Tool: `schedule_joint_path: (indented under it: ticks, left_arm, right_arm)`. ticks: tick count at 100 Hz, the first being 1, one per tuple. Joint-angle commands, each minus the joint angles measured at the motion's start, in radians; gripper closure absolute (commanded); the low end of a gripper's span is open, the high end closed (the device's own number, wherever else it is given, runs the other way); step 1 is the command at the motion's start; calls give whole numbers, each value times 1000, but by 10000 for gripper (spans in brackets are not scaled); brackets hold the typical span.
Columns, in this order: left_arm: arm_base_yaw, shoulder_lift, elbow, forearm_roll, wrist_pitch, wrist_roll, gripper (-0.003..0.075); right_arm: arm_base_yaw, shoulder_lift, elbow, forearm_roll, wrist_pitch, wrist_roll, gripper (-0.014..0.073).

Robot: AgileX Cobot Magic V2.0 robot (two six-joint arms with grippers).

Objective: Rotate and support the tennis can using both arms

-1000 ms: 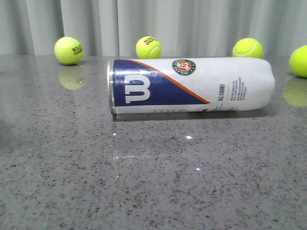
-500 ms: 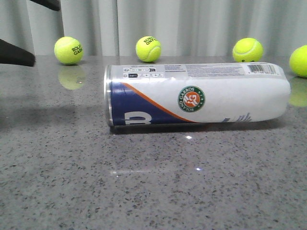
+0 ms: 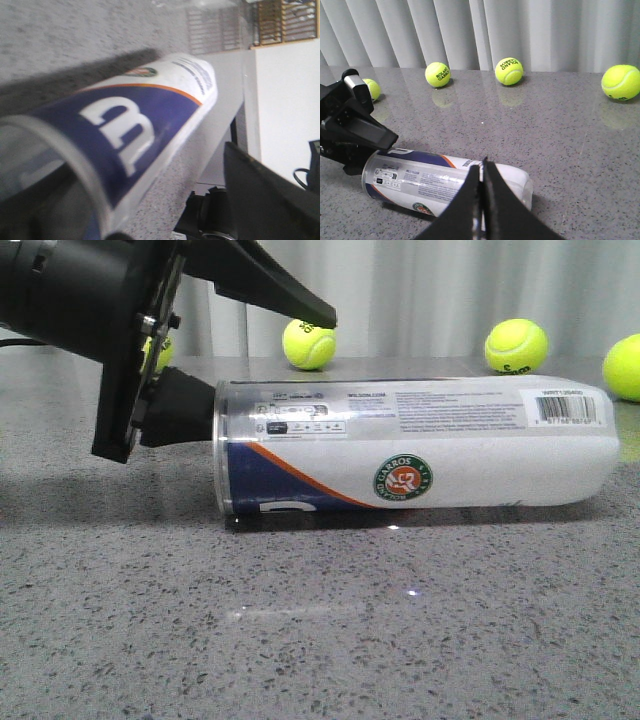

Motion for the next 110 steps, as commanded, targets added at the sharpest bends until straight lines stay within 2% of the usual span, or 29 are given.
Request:
schedule_joint_path:
  ticks: [1,17,38,52,65,70,82,98,110]
  left_arm:
    - [-13,-29,-31,-118,67,60,333]
    - [-13,-29,-31,-194,122,119,549]
    - [-13,-29,-31,-287,190,145,738]
    - [-13,-29,-34,-354,278,304,738]
    - [-13,-49,-97,-314,278,324,739]
    - [-13,-62,-135,-294,275,371,739]
    - [-13,-111,-268,-142,201,417,739]
    - [-39,-199,-482,261,60,402,739]
    - [-79,-239,-619,554,52,339,739]
  right_arm:
    - [-6,6,-25,6,-84,-9,662]
    - [-6,6,-25,6,-84,-9,662]
    - [-6,6,-25,6,-84,-9,662]
    - [-6,6,-25,6,-84,-9,662]
    - [-6,6,-25,6,-84,-9,662]
    - [-6,6,-25,6,-84,-9,662]
    - [-6,6,-25,6,-84,-9,662]
    - [-6,6,-25,6,-84,-9,662]
    - [-6,6,-25,6,-84,-9,662]
